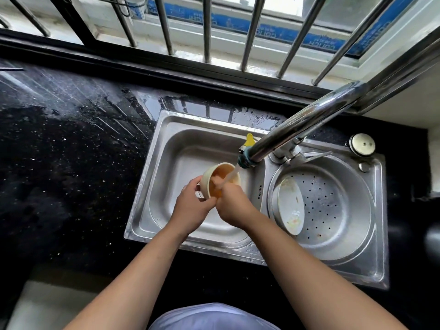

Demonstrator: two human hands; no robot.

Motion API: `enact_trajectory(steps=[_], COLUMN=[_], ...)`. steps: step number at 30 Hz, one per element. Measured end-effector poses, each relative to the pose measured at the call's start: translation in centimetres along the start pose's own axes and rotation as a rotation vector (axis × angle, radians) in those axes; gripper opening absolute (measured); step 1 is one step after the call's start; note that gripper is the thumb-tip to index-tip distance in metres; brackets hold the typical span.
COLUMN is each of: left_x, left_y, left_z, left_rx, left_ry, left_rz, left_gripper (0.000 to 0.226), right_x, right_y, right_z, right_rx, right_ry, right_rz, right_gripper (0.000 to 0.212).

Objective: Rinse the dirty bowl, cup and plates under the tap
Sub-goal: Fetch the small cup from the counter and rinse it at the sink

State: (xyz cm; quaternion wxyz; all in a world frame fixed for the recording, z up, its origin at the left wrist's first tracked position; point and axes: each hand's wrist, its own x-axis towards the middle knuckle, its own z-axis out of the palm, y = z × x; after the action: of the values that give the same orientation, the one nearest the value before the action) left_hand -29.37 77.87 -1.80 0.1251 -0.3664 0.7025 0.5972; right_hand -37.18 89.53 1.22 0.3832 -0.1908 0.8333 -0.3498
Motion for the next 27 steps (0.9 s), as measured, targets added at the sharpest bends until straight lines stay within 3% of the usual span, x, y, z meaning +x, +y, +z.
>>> enact_trajectory(steps=[3, 6, 11, 15, 18, 20, 24, 27], left_x=[0.4, 0.3, 1.2, 1.5, 1.5, 1.6, 1.0, 1.1], left_y=[-0.5, -0.9, -0.6, -0.7, -0.8, -0.7, -0.9, -1.1], left_z=[-1.0, -0.9, -1.0, -0.6, -0.3, -0.6, -0.1, -0.3], left_rx=[0.015, 0.068, 0.056, 0.065, 0.020, -0.020, 0.006, 0.013], left_ry=[0.024, -0.035, -0.033, -0.088, -0.019, 0.026, -0.010, -0.014], left_rz=[-0.001, 0.020, 0.019, 0.029, 0.005, -0.009, 0.010, 0.012], left_gripper=[0.069, 0.069, 0.071, 0.072, 0.069, 0.066, 0.062, 0.066], right_x=[-0.4, 0.4, -0.7, 0.4, 0.8, 0.6, 1.2, 0.3], right_y=[0.9, 1.6, 1.9, 1.9, 0.7, 1.0, 1.1, 0.4], right_z=[-0.2, -0.7, -0.6, -1.7, -1.1, -1.3, -1.7, -0.6], right_rx=[0.139, -0.004, 0.215, 0.025, 0.109, 0.113, 0.032, 0.226], right_ry=[-0.133, 0.023, -0.072, 0.101, -0.051, -0.095, 0.110, -0.034], right_rz=[0.077, 0.177, 0.131, 0.172, 0.070, 0.102, 0.193, 0.068], right_gripper=[0.057, 0.052, 0.056, 0.048, 0.048, 0.044, 0.040, 0.037])
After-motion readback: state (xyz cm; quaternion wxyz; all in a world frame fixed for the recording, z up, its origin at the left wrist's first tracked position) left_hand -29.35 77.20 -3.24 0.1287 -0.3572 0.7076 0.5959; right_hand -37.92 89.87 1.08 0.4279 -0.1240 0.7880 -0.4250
